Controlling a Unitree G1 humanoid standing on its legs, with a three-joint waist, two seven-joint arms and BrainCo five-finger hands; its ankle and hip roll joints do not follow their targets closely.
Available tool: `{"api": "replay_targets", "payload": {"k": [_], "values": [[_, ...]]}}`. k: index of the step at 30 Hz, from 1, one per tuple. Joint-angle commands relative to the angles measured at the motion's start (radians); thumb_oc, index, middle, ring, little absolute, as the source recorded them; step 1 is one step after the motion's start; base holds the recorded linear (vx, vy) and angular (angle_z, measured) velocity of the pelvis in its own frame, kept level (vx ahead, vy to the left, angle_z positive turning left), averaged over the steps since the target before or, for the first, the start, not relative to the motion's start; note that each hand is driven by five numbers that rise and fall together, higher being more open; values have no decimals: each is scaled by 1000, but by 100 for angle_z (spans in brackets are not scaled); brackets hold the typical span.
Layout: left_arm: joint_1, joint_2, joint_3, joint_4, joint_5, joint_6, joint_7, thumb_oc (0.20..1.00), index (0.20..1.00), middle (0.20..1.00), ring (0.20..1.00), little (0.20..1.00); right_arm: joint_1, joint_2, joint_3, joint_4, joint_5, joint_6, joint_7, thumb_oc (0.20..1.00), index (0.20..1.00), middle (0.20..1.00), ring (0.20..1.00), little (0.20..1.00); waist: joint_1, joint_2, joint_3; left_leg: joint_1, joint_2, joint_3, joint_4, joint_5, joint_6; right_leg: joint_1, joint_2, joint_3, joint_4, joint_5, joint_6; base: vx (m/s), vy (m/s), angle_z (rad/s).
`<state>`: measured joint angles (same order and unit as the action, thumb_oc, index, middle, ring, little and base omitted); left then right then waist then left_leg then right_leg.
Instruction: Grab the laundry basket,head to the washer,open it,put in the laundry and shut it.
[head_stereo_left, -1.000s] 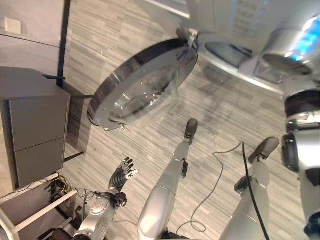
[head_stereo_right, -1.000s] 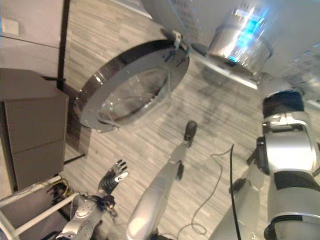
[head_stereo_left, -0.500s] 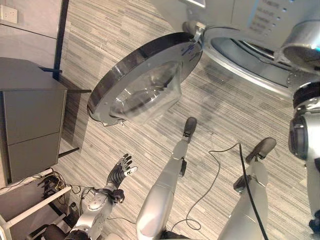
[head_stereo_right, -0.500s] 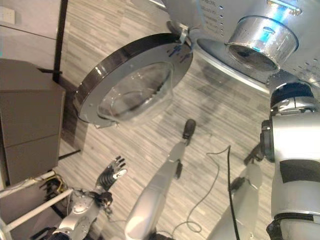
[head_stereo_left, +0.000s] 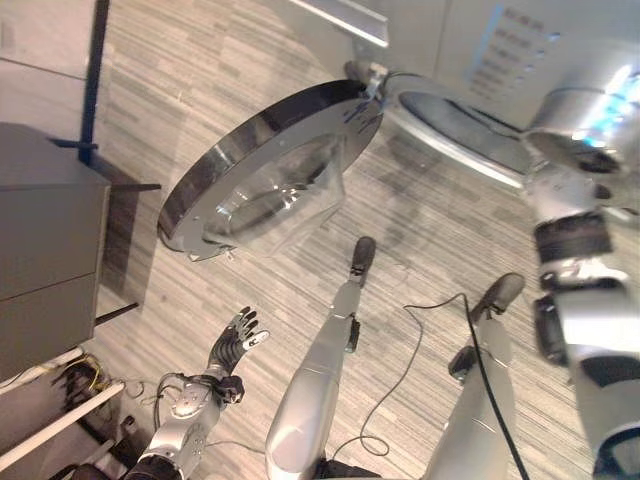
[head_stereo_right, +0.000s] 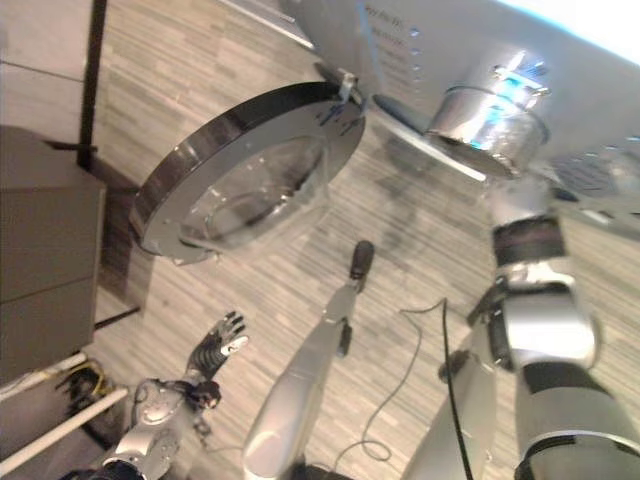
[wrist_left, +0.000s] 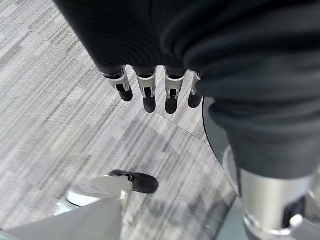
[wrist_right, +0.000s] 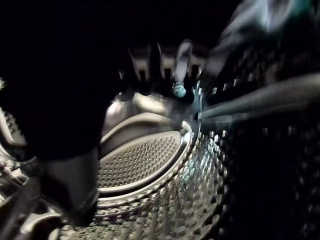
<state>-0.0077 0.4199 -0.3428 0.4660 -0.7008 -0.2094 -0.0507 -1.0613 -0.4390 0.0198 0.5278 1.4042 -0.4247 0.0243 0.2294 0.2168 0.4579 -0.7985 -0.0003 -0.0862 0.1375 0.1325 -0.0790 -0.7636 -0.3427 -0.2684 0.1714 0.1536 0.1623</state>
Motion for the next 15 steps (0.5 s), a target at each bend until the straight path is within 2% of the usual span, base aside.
{"api": "replay_targets", "payload": {"k": [1,4,8,9,12,13,15], "values": [[69,-33,-24,79,2,0,-7,1000,1000,1000,1000,1000,96,59,-23,-266,-1,-128,151,1000,1000,1000,1000,1000,-2,0,-109,52,14,41,14,-122,-35,50,34,66,135,-233,33,-40,55,-18],[77,-55,-19,92,9,6,-6,1000,1000,1000,1000,1000,207,200,-28,-300,50,-107,193,1000,1000,1000,1000,1000,-26,-19,-106,67,14,55,32,-138,-25,69,40,76,116,-217,32,-35,64,-14],[80,-71,-8,95,-3,13,-12,1000,1000,1000,1000,1000,324,267,2,-297,33,-64,189,1000,1000,1000,1000,1000,-52,-44,-101,93,16,66,36,-145,-19,103,40,83,83,-195,29,-23,21,-5],[83,-79,-4,90,-12,16,-16,1000,1000,1000,1000,1000,375,303,6,-291,45,-40,202,1000,1000,1000,1000,1000,-60,-51,-101,105,16,71,35,-147,-17,114,41,84,72,-188,31,-22,39,5],[93,-95,1,86,-31,20,-24,1000,1000,1000,1000,1000,485,337,63,-221,62,21,211,1000,1000,1000,1000,1000,-81,-77,-99,135,18,85,35,-150,-14,152,44,87,36,-164,30,-34,46,1],[90,-100,12,90,-36,24,-25,1000,1000,1000,1000,1000,583,351,91,-170,45,66,195,1000,1000,1000,1000,1000,-97,-101,-104,161,25,97,34,-153,-14,184,44,85,10,-149,31,2,16,-15],[96,-106,24,89,-38,28,-26,1000,1000,1000,1000,1000,687,361,115,-120,34,117,191,1000,1000,1000,1000,1000,-112,-123,-114,195,29,103,36,-159,-14,229,44,84,-13,-139,32,26,14,-57]]}}
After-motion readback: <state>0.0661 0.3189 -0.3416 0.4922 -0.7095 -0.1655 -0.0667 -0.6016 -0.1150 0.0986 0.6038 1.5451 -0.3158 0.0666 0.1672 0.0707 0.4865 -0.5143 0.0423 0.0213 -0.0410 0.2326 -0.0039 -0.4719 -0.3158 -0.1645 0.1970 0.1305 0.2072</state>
